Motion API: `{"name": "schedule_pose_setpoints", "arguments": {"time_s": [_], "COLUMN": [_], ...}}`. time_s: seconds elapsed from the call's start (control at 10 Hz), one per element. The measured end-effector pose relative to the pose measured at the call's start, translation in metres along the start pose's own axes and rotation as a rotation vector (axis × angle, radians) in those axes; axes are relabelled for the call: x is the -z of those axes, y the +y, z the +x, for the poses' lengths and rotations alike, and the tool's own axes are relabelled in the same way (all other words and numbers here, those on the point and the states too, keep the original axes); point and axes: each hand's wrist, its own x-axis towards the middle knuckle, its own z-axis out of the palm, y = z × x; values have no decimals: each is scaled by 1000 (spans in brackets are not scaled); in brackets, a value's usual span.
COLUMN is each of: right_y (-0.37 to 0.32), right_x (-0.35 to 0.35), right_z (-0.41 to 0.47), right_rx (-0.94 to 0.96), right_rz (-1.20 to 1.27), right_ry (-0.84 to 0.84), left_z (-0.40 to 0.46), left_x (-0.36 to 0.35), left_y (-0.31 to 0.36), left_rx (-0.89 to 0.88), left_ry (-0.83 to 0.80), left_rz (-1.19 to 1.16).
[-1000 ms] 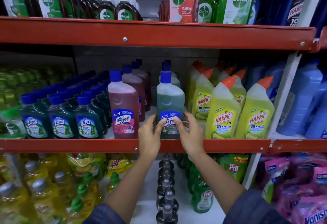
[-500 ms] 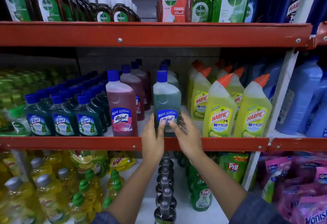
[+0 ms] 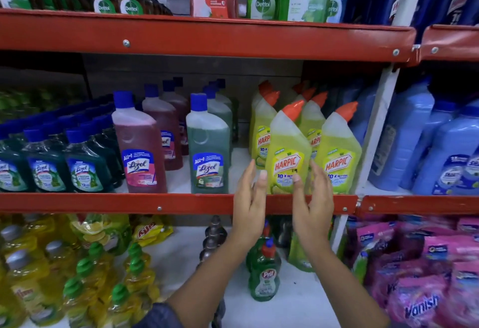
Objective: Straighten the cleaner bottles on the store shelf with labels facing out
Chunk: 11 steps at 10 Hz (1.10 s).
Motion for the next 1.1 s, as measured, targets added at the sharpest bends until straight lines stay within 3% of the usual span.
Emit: {"name": "schedule_pose_setpoints", "arguments": {"time_s": [0.1, 0.2, 0.6, 1.0, 1.1], "right_y": [4, 11, 19, 15, -49], "right_x": [11, 13, 5, -7, 4], "right_z": [12, 19, 28, 39, 25], "right_rx": [-146, -144, -111, -103, -25], "right_rz": [72, 94, 128, 4, -53], "right_ry": [-156, -269, -338, -431, -311], "left_z": [4, 7, 8, 20, 8], "left_x": [-17, -27, -26, -28, 9], "left_y": [0, -1, -1, 10, 59], "left_rx": [77, 115, 133, 175, 53], "left_ry": [-42, -41, 66, 45, -13], "left_rz": [-88, -163, -149, -62, 45]}}
